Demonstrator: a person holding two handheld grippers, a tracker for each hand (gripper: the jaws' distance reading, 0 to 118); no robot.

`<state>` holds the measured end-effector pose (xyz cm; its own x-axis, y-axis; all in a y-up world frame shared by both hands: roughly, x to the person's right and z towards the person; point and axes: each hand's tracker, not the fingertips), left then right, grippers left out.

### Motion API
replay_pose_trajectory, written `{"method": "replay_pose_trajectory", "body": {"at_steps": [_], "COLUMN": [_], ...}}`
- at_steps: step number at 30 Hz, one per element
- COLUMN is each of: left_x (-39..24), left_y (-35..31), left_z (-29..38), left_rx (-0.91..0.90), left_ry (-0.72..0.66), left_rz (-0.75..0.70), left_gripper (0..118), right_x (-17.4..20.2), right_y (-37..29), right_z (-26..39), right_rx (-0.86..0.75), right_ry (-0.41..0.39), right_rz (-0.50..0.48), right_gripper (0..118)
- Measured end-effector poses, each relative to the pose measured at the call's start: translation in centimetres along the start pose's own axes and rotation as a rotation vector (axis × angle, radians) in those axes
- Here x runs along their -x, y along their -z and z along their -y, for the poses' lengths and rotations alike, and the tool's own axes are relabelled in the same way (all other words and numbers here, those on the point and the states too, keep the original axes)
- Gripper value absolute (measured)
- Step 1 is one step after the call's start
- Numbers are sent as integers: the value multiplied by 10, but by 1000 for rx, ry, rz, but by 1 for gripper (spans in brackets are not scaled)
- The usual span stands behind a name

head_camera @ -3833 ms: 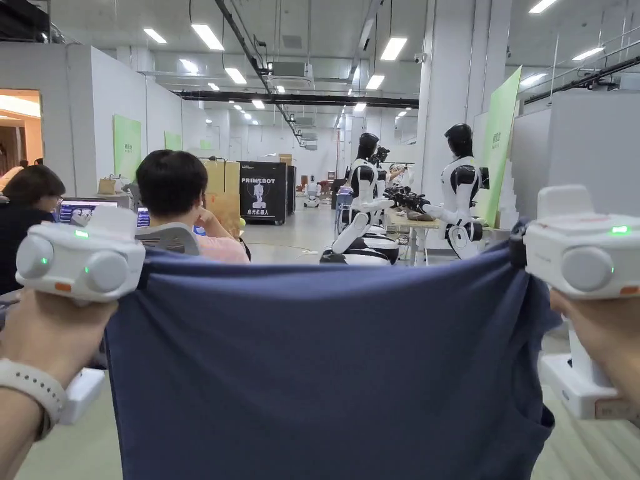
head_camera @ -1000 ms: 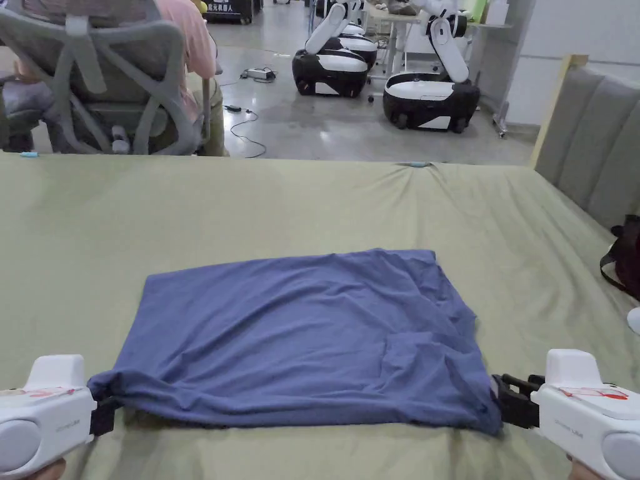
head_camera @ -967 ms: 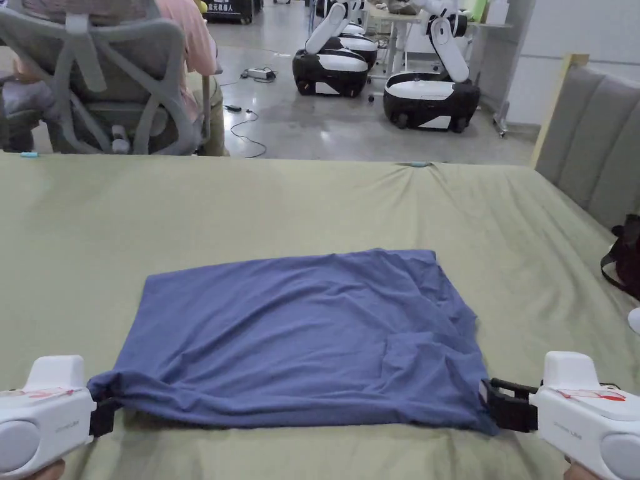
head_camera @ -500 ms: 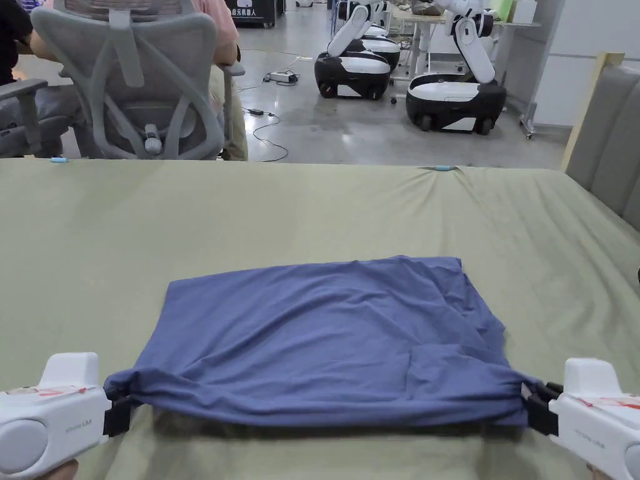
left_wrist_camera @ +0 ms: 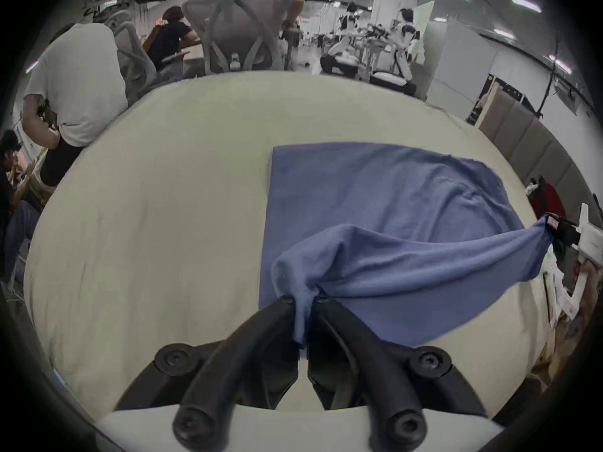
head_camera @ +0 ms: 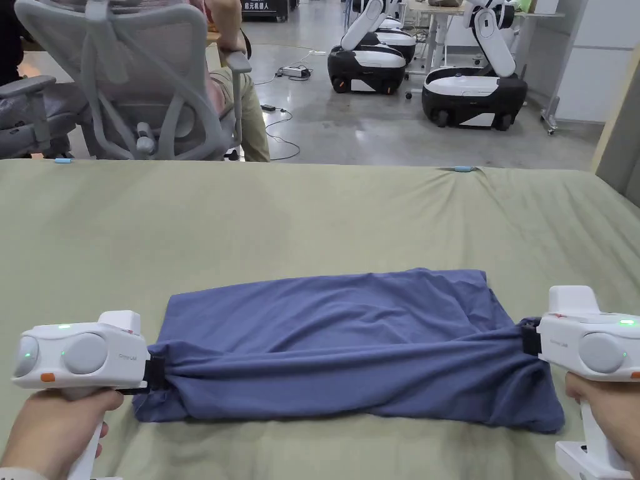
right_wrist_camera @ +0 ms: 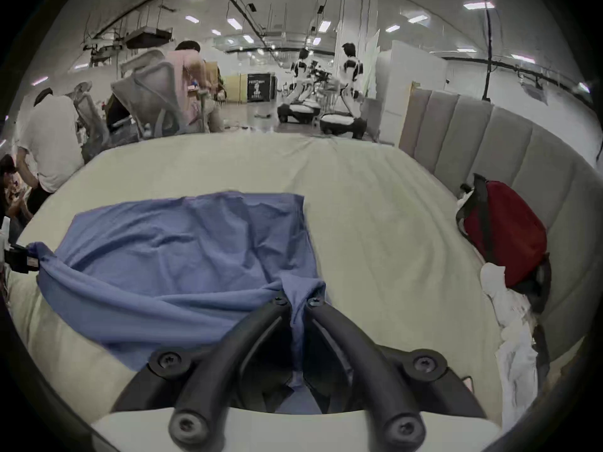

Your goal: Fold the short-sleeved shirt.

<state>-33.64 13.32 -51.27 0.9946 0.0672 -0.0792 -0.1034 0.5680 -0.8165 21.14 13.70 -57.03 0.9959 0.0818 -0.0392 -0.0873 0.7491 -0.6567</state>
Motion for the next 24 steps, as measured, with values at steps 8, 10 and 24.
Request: {"method": "replay_pose_trajectory", "body": {"at_steps": [8,10,24], "left_x": [-11,-24,-85], "left_y": [-26,-52,-101], "left_z": [10,23,124], "left_rx": [-125,-215,-470], "left_ry": [11,11,143], "left_rz": [41,59,67], "left_gripper": [59,74,0], "right_x": [7,20,122], "right_y": [-5,-34,-150], "right_z": [12,18,93], "right_rx": [-14,-90,-287], "right_ry": [20,14,-56], "right_rz": [-50,-78,-141], "right_gripper": [86,94,0]}}
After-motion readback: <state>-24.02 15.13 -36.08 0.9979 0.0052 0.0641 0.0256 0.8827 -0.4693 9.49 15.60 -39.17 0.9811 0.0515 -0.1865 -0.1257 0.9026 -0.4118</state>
